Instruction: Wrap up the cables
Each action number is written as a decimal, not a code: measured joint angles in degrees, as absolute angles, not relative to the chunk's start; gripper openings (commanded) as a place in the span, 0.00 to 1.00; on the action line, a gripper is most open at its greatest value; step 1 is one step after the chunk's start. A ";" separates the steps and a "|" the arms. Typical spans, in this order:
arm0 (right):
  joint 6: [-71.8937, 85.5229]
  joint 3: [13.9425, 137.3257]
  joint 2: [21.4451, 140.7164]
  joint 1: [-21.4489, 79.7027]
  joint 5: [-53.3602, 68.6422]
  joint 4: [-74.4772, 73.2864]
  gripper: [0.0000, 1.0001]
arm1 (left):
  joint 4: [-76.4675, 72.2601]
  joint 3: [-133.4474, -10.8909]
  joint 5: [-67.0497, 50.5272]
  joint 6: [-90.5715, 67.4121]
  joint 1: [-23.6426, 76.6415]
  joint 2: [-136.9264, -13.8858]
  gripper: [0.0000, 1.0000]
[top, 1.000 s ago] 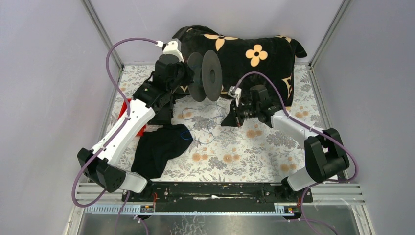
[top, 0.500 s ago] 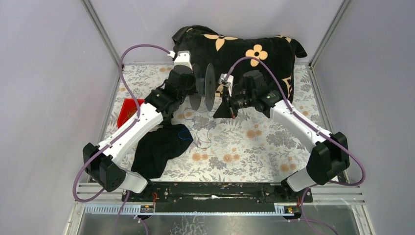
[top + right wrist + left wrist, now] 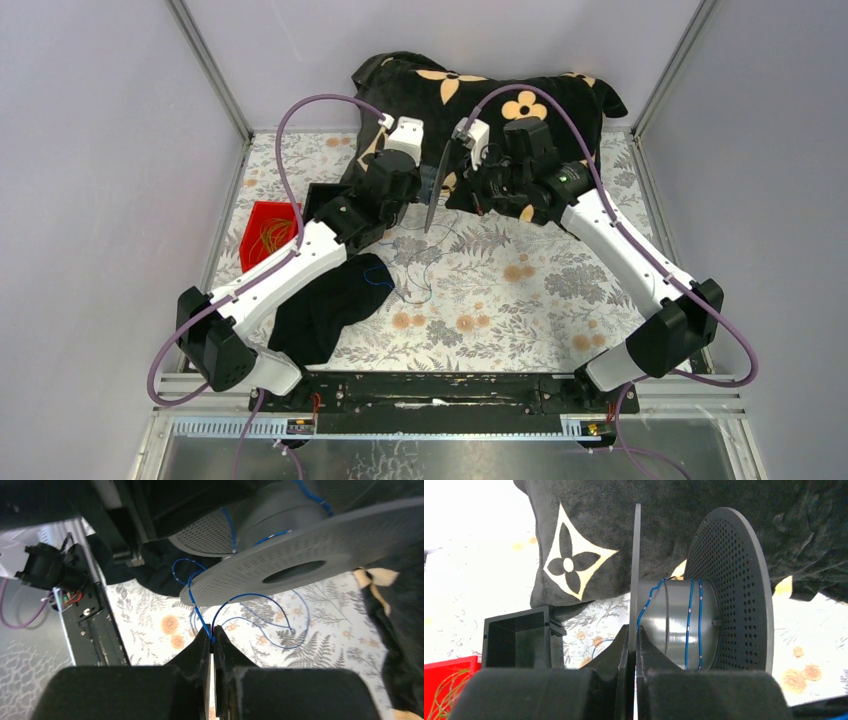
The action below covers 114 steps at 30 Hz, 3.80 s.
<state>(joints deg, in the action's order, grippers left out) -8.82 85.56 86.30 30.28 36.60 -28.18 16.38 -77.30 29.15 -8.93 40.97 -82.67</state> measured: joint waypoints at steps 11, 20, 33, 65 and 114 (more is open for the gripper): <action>-9.21 89.47 86.35 30.46 23.83 -30.24 0.01 | 12.53 -73.08 27.68 -1.45 43.27 -81.73 0.00; -9.23 91.13 87.09 30.65 16.93 -30.11 0.05 | 11.49 -70.85 21.87 0.80 43.62 -78.65 0.00; -10.52 91.13 88.60 30.46 11.27 -30.50 0.16 | 11.57 -69.91 17.69 1.06 43.62 -78.00 0.00; -10.28 81.01 91.74 12.86 25.98 -28.36 0.65 | 16.49 -73.08 9.76 -3.16 40.23 -76.07 0.00; 4.10 75.00 111.48 10.85 41.65 -5.41 0.08 | 20.60 -76.18 -5.61 -12.47 32.08 -72.38 0.00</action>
<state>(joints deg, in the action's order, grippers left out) 4.10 75.00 111.48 10.85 41.65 -5.41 20.60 -76.18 -5.61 -12.47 32.08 -72.38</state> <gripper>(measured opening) 0.164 0.062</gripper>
